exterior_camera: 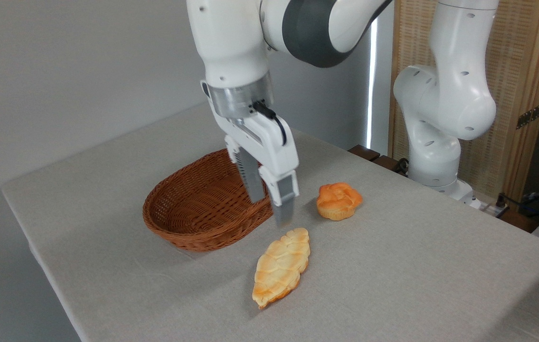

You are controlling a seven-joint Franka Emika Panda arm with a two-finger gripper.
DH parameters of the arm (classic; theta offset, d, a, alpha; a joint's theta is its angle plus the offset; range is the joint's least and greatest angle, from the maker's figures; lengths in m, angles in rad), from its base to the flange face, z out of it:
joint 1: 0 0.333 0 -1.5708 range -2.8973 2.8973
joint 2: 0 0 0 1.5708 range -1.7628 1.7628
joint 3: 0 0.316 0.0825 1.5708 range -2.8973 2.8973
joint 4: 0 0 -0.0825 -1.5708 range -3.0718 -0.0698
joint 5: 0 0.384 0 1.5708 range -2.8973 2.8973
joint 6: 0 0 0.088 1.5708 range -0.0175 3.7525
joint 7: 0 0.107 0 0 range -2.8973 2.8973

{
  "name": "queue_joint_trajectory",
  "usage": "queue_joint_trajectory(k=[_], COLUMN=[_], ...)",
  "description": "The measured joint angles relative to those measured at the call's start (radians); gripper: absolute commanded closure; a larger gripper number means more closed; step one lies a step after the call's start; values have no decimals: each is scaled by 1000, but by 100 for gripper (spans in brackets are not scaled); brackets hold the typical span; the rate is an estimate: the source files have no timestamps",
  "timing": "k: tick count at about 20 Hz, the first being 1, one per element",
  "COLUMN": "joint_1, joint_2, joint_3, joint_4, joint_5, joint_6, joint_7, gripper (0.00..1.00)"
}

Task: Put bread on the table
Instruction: 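Open the gripper to release the roll and raise it away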

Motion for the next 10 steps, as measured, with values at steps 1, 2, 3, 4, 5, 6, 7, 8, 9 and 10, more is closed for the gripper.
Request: queue_joint_trajectory(k=[1,2,3,4,5,6,7,8,9,10], joint_1=[-1,-2,-3,-3,-4,-4,-4,-4,-3,-3], joint_2=[-1,-1,-1,-1,-1,-1,-1,-2,-2,-3], joint_3=[-5,-14,-21,-26,-27,-27,-26,-26,-25,-24], joint_4=[5,9,11,13,14,19,27,40,52,62], joint_5=[0,0,0,-1,-3,-8,-15,-20,-23,-26], joint_6=[22,45,63,78,90,103,110,112,112,112], joint_7=[0,-1,-2,-4,-5,-11,-25,-52,-79,-102], gripper=[0,0,0,0,0,0,0,0,0,0])
